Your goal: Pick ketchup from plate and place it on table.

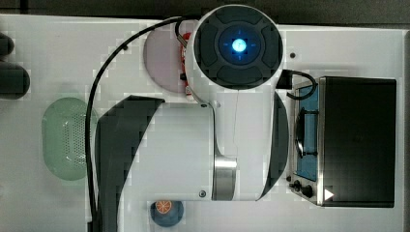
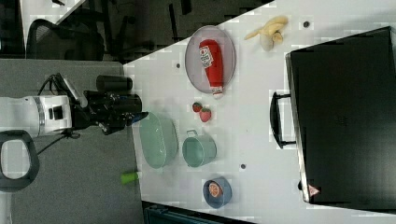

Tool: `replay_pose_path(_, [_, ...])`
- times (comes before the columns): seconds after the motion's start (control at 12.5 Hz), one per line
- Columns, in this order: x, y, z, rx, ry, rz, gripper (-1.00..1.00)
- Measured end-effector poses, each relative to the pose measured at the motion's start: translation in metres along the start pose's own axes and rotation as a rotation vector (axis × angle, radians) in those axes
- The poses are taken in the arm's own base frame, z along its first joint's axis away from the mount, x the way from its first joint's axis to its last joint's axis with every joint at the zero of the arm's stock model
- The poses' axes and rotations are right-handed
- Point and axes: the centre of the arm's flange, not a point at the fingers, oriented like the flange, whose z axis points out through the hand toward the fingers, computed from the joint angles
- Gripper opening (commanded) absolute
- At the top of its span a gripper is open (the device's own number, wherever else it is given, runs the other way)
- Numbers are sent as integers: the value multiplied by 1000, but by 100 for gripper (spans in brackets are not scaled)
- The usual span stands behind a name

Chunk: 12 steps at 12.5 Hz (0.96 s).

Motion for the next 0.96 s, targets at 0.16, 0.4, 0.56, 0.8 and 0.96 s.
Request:
replay_pose_path(0.16, [-33, 42, 7, -126, -129, 17, 81])
replay_pose_path(0.4, [-41, 70, -32, -69, -80, 48, 100])
replay_pose_path(0.56, [-32, 73, -53, -24, -37, 65, 100])
replay_pose_path(0.8, [-11, 55, -35, -4, -22, 68, 100])
replay_pose_path(0.96, [6, 27, 9, -15, -33, 48, 100])
